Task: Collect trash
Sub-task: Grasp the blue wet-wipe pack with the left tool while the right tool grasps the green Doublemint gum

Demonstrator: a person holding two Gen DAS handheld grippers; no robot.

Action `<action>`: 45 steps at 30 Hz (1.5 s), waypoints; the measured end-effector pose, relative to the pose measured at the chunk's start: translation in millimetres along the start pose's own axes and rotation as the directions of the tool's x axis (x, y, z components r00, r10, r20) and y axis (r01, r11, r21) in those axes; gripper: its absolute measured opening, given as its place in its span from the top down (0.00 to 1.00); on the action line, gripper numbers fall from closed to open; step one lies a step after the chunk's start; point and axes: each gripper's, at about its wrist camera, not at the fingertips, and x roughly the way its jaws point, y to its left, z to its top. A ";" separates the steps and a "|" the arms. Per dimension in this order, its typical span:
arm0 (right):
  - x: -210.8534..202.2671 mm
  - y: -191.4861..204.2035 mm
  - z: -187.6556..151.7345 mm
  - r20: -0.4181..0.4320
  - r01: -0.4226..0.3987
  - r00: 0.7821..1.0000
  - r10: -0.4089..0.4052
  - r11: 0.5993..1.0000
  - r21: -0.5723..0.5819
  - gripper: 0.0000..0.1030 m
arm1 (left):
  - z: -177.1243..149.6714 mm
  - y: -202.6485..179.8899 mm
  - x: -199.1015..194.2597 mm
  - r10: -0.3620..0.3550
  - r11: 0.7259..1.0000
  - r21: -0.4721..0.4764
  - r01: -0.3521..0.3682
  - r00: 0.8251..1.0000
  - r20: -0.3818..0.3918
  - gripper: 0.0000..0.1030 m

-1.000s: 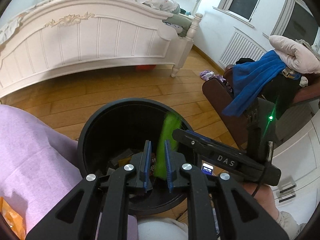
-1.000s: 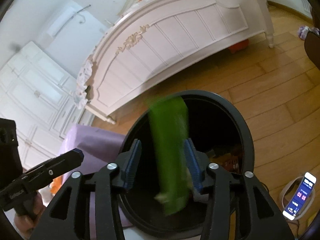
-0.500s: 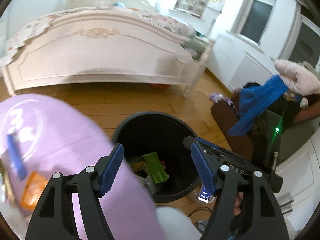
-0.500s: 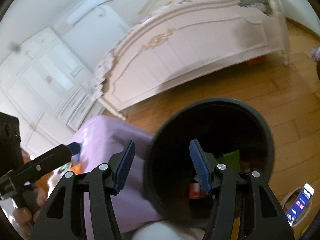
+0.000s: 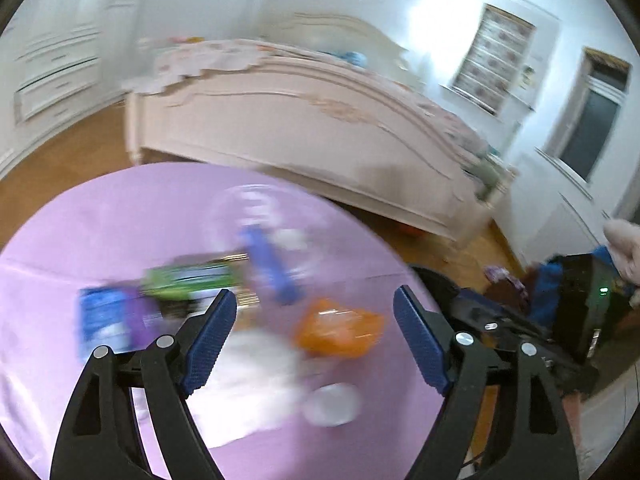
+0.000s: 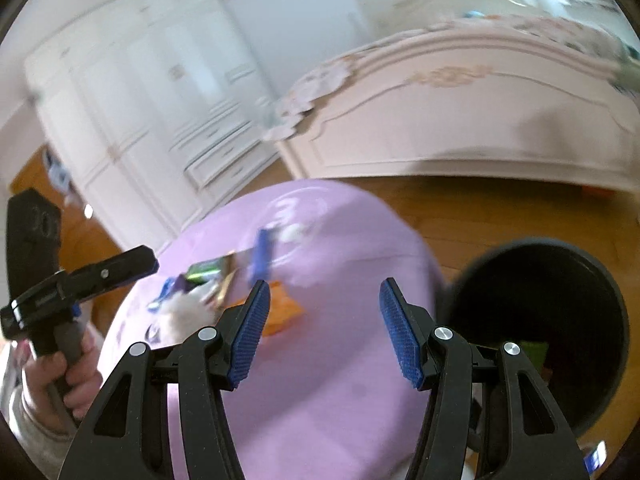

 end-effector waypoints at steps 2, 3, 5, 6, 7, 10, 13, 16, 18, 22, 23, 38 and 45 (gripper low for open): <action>10.8 19.9 5.9 -0.022 -0.013 1.000 0.012 0.998 -0.060 0.44 | -2.7 26.0 -8.0 0.042 0.999 -0.035 -0.042 0.999 -0.002 0.22; 14.6 26.9 7.7 -0.028 -0.016 1.000 0.014 0.997 -0.080 0.44 | -3.4 38.7 -10.6 0.061 0.997 -0.051 -0.062 0.998 -0.007 0.22; 25.0 47.0 13.0 -0.046 -0.019 0.999 0.012 0.988 -0.151 0.44 | -6.2 61.9 -14.2 0.090 0.993 -0.080 -0.091 0.996 -0.019 0.22; 31.6 56.8 16.9 -0.053 -0.019 0.999 0.010 0.982 -0.185 0.44 | -10.1 72.3 -16.3 0.099 0.990 -0.095 -0.101 0.995 -0.030 0.22; 39.0 69.3 20.4 -0.065 -0.027 0.998 0.012 0.972 -0.233 0.44 | -11.7 79.4 -15.8 0.106 0.989 -0.103 -0.109 0.994 -0.040 0.22; 56.7 96.2 25.5 -0.099 -0.057 0.995 0.026 0.942 -0.330 0.44 | -15.6 96.6 -12.1 0.119 0.986 -0.109 -0.127 0.990 -0.071 0.22; 80.6 123.0 31.0 -0.137 -0.070 0.990 0.010 0.896 -0.439 0.45 | -19.8 107.5 -5.3 0.125 0.986 -0.096 -0.135 0.987 -0.104 0.22; 106.0 142.6 34.0 -0.185 -0.103 0.983 0.002 0.836 -0.539 0.46 | -24.4 113.3 -0.1 0.132 0.985 -0.093 -0.145 0.983 -0.126 0.22; 121.9 154.1 33.2 -0.212 -0.118 0.977 -0.011 0.801 -0.587 0.46 | -25.9 119.4 3.2 0.137 0.984 -0.092 -0.150 0.981 -0.139 0.23; 153.4 172.6 27.7 -0.267 -0.160 0.963 -0.035 0.723 -0.672 0.52 | -27.7 128.6 5.1 0.132 0.985 -0.095 -0.147 0.980 -0.151 0.23; 161.4 177.9 26.9 -0.277 -0.170 0.960 -0.040 0.704 -0.690 0.52 | -27.5 131.1 6.1 0.132 0.985 -0.092 -0.148 0.979 -0.154 0.23; 225.6 197.3 19.5 -0.405 -0.271 0.909 -0.097 0.600 -0.753 0.61 | -22.4 140.1 14.7 0.165 0.985 -0.016 -0.169 0.974 -0.153 0.48; 215.0 186.9 28.4 -0.421 -0.283 0.906 -0.040 0.682 -0.674 0.67 | -21.0 148.2 11.1 0.153 0.986 -0.053 -0.160 0.981 -0.121 0.57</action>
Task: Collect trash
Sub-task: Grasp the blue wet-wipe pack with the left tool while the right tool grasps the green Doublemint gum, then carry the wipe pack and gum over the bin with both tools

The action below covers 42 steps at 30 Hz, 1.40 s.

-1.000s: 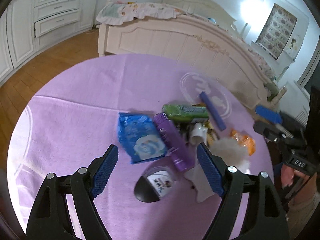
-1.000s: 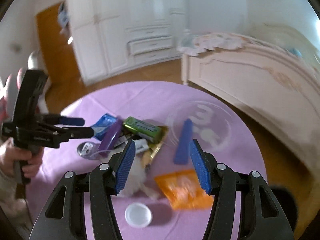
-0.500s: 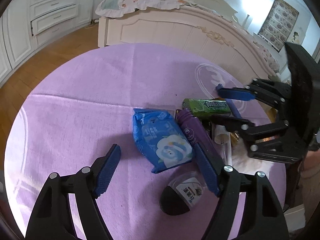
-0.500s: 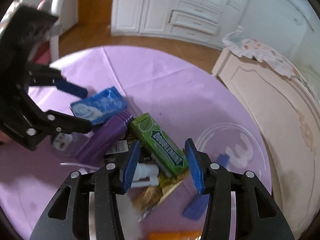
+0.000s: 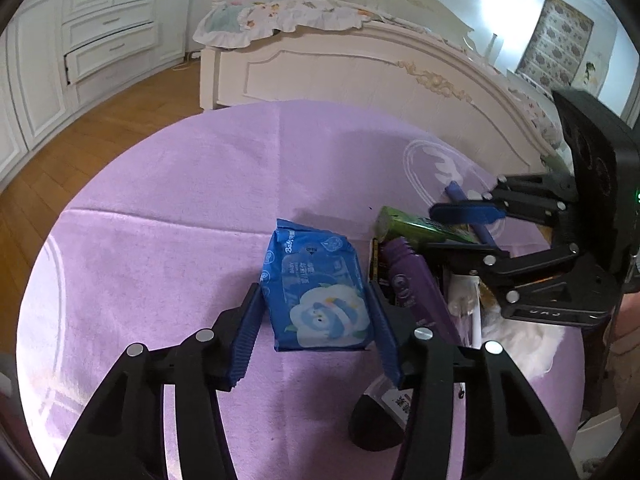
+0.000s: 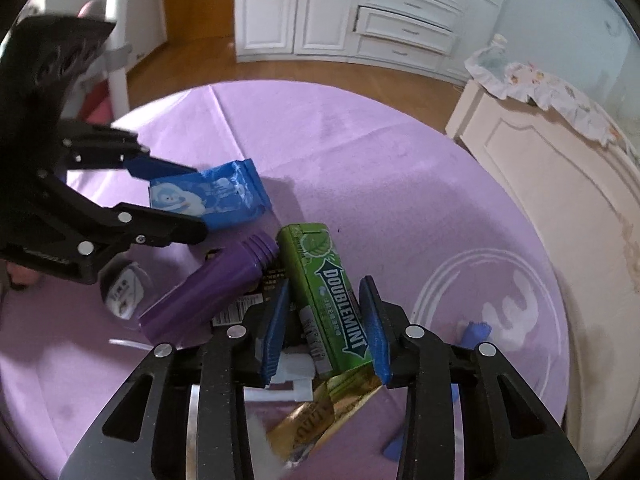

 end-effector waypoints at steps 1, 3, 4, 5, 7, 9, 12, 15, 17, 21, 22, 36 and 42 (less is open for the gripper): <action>-2.7 -1.7 -0.9 0.010 -0.005 1.000 0.005 1.000 0.018 0.68 | 1.8 3.2 -1.0 -0.011 1.000 -0.011 0.012 1.000 0.004 0.57; -10.8 -6.1 -3.5 0.039 -0.021 0.999 0.019 0.998 0.066 0.69 | 2.3 6.9 -8.3 -0.035 0.999 -0.031 0.035 0.999 0.023 0.57; -16.0 -9.8 -5.3 0.058 -0.033 0.998 0.028 0.995 0.097 0.74 | 3.1 7.1 -12.5 -0.036 0.999 -0.031 0.037 0.999 0.035 0.57; -20.6 -12.9 -6.2 0.075 -0.043 0.997 0.034 0.991 0.125 0.80 | 3.4 6.2 -15.5 -0.036 0.999 -0.031 0.037 0.998 0.044 0.57; -29.9 -18.1 -10.7 0.103 -0.050 0.994 0.031 0.982 0.182 0.81 | 4.5 3.4 -24.9 -0.046 0.998 -0.029 0.048 0.997 0.066 0.58; -35.7 -18.8 -14.2 0.119 -0.058 0.992 0.035 0.979 0.195 0.81 | 6.5 -1.3 -30.3 -0.057 0.998 -0.024 0.059 0.995 0.077 0.57; -34.7 -18.8 -17.1 0.094 -0.013 0.996 -0.005 0.982 0.189 0.81 | 8.0 -7.5 -34.1 -0.058 0.998 -0.011 0.059 0.995 0.084 0.58; -26.7 -18.1 -16.5 0.050 -0.004 0.999 -0.005 0.985 0.174 0.81 | 7.6 -11.0 -33.3 -0.068 0.997 -0.016 0.069 0.995 0.077 0.57; -19.1 -16.3 -14.6 0.017 0.010 1.000 -0.012 0.988 0.156 0.79 | 5.6 -13.0 -33.1 -0.066 0.998 -0.015 0.068 0.995 0.074 0.57; -0.4 -10.9 -15.9 -0.063 0.020 0.998 -0.010 0.989 0.147 0.79 | 4.8 -11.0 -32.3 -0.070 0.997 -0.016 0.071 0.996 0.064 0.57; -2.1 -10.4 -16.6 -0.045 0.021 0.999 -0.014 0.988 0.154 0.79 | 3.6 -11.8 -32.7 -0.069 0.997 -0.015 0.070 0.996 0.064 0.57; -123.8 -33.6 -65.9 0.346 -0.107 0.935 -0.074 0.872 0.478 0.79 | 15.4 -69.0 -50.0 -0.152 0.986 0.083 0.144 0.982 0.109 0.57; -170.0 -44.7 -128.3 0.406 -0.125 0.897 -0.174 0.781 0.612 0.79 | 22.7 -133.2 -41.3 -0.228 0.961 0.180 0.210 0.970 0.086 0.57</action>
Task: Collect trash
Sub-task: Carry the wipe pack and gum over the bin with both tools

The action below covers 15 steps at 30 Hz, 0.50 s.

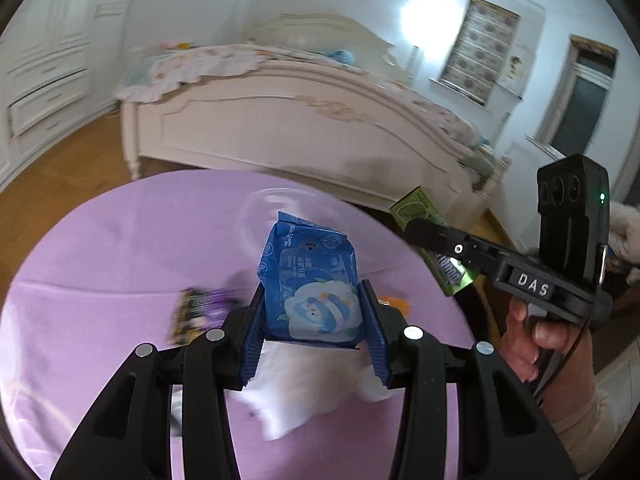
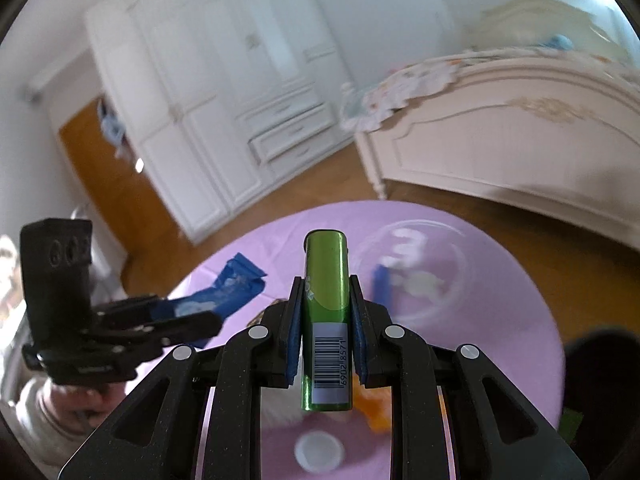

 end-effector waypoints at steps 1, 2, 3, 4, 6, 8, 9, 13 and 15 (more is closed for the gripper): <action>-12.6 -9.2 -4.6 0.021 0.031 0.999 -0.031 0.999 0.021 0.79 | 1.4 -10.1 4.7 -0.012 1.000 0.015 0.012 1.000 -0.003 0.57; -23.0 -17.5 -8.3 0.037 0.054 0.998 -0.055 0.998 0.043 0.79 | 3.1 -20.1 9.5 -0.024 0.999 0.031 0.024 1.000 -0.006 0.57; -30.7 -24.1 -11.2 0.048 0.068 0.996 -0.071 0.996 0.061 0.79 | 5.3 -33.1 16.7 -0.042 0.998 0.050 0.043 0.999 -0.013 0.57; -42.4 -34.5 -15.7 0.065 0.092 0.993 -0.098 0.992 0.087 0.79 | 6.8 -42.7 22.5 -0.055 0.996 0.064 0.056 0.998 -0.019 0.57; -61.2 -52.4 -23.0 0.084 0.142 0.985 -0.153 0.982 0.121 0.79 | 8.2 -64.6 35.7 -0.080 0.992 0.098 0.084 0.996 -0.036 0.57; -74.2 -67.4 -28.7 0.096 0.179 0.976 -0.194 0.973 0.149 0.79 | 8.1 -87.2 50.0 -0.107 0.985 0.130 0.114 0.993 -0.056 0.57; -81.0 -74.7 -32.7 0.101 0.196 0.972 -0.214 0.967 0.165 0.79 | 7.2 -94.8 54.7 -0.118 0.982 0.141 0.126 0.991 -0.064 0.57; -102.7 -106.7 -54.8 0.103 0.258 0.952 -0.289 0.936 0.239 0.79 | 6.4 -129.9 81.7 -0.161 0.968 0.177 0.178 0.981 -0.105 0.57; -109.2 -123.1 -65.9 0.094 0.279 0.945 -0.313 0.922 0.270 0.79 | 1.5 -147.3 93.6 -0.185 0.960 0.189 0.207 0.975 -0.126 0.57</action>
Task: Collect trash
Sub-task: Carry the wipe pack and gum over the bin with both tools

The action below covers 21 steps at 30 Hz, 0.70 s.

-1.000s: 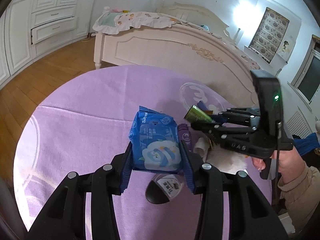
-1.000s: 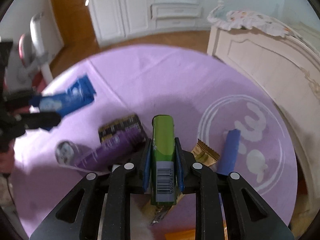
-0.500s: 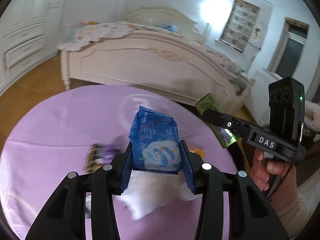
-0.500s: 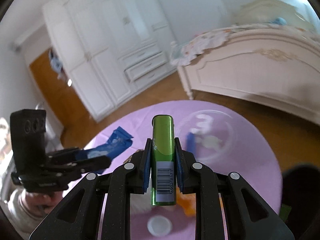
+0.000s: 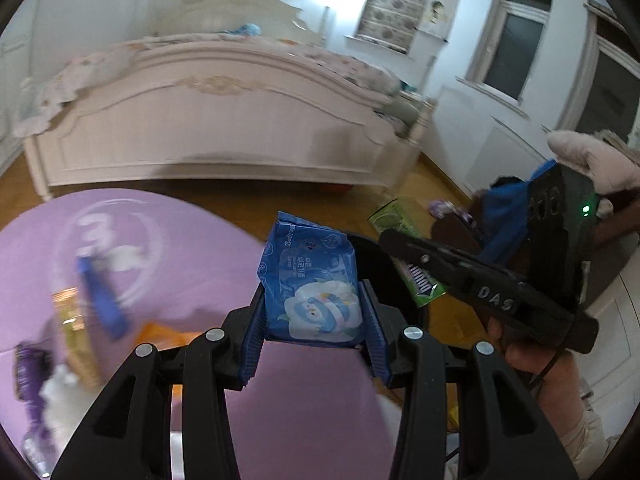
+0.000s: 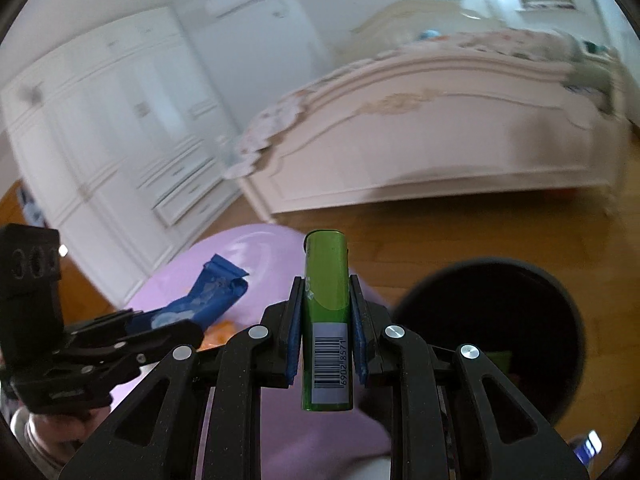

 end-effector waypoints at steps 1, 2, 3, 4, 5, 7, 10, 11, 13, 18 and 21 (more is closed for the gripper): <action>2.7 -11.4 -1.8 -0.004 0.019 1.000 -0.019 1.000 0.020 0.79 | 1.0 -5.1 7.2 -0.012 1.000 0.005 0.012 1.000 -0.008 0.57; 2.7 -19.6 -4.7 -0.007 0.031 0.999 -0.031 0.999 0.034 0.79 | 2.6 -10.7 17.1 -0.026 1.000 0.013 0.026 1.000 -0.018 0.57; 3.0 -28.2 -8.0 -0.009 0.042 0.999 -0.042 0.998 0.047 0.79 | 3.5 -14.0 23.8 -0.037 0.999 0.017 0.038 0.999 -0.024 0.57; 5.3 -40.1 -12.5 -0.017 0.060 0.998 -0.059 0.996 0.068 0.79 | 4.7 -17.0 31.5 -0.048 0.999 0.018 0.049 0.998 -0.032 0.57; 6.3 -46.0 -16.1 -0.023 0.069 0.997 -0.068 0.994 0.080 0.79 | 5.8 -18.8 38.3 -0.055 0.998 0.017 0.055 0.998 -0.041 0.57; 8.1 -62.7 -25.4 -0.038 0.089 0.996 -0.085 0.990 0.108 0.79 | 6.9 -22.3 51.5 -0.065 0.998 0.012 0.066 0.996 -0.063 0.57; 16.3 -81.1 -33.3 -0.058 0.108 0.993 -0.101 0.984 0.144 0.79 | 7.6 -28.0 67.1 -0.074 0.997 0.014 0.075 0.993 -0.088 0.57; 18.1 -87.5 -36.9 -0.064 0.116 0.992 -0.108 0.981 0.155 0.79 | 7.5 -31.5 72.1 -0.076 0.997 0.017 0.078 0.992 -0.098 0.57; 21.3 -99.7 -42.7 -0.075 0.130 0.990 -0.118 0.975 0.179 0.79 | 6.5 -36.6 81.4 -0.079 0.996 0.027 0.083 0.990 -0.119 0.57; 29.4 -123.0 -51.2 -0.094 0.149 0.987 -0.131 0.964 0.219 0.79 | 4.2 -48.1 104.2 -0.084 0.995 0.035 0.091 0.983 -0.164 0.57; 33.0 -133.8 -57.4 -0.107 0.155 0.985 -0.132 0.959 0.239 0.79 | 4.3 -52.0 112.8 -0.084 0.995 0.040 0.093 0.979 -0.186 0.57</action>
